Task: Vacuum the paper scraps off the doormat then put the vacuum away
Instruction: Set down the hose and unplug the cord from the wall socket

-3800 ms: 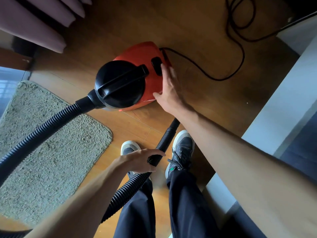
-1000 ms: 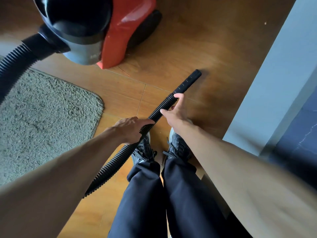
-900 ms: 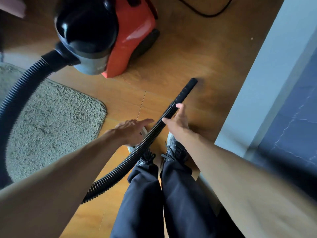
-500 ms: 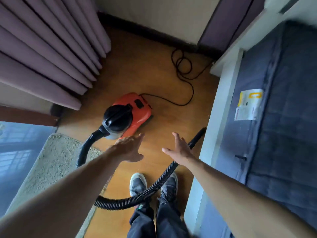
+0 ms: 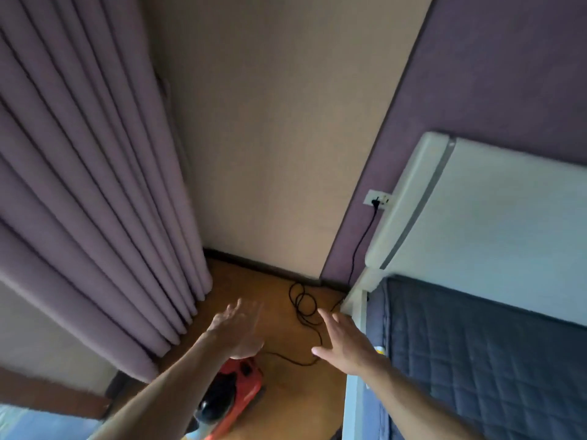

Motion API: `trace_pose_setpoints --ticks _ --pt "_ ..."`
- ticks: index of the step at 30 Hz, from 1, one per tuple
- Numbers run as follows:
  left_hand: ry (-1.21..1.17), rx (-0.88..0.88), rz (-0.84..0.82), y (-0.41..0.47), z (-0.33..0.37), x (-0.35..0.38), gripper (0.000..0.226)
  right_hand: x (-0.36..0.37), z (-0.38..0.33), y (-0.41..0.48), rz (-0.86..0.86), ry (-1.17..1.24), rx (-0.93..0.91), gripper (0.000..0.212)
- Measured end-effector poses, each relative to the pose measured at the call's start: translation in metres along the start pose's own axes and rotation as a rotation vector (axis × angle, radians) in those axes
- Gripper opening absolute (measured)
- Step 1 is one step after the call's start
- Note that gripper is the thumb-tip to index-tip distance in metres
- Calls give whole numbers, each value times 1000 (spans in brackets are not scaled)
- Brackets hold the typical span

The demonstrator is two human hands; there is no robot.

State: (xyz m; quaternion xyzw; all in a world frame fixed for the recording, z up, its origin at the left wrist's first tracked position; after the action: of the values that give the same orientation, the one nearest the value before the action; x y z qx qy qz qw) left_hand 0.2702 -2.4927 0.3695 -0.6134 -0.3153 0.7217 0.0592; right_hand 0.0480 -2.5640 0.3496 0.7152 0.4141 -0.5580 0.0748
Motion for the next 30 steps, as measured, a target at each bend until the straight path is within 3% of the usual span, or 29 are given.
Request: trace_pose_setpoints --ticks 5,12,20,30 --pt "-12 59 223 -44 9 -122 82 -108 -33 -22 125 -111 -40 83" --pt "53 94 375 -91 22 -231 77 -241 -69 -61 260 -210 -82 84" --pt "137 157 441 -102 59 -284 76 -318 -66 -83 329 -261 -66 79" --pt "176 166 454 -57 114 -305 74 -362 -5 -72 320 -303 -41 76"
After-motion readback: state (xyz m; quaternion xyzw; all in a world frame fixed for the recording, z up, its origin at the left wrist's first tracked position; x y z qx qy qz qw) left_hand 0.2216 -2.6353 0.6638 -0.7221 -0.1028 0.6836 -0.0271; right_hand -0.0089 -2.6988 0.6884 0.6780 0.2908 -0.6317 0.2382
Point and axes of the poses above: each hand's wrist, its own y-axis towards the middle knuckle, its own x-axis out of the palm, z = x × y, the point moved 2 cm from there along y, towards the middle knuckle, and after that the axes turned 12 degrees about -x, right-handed, at the moved point
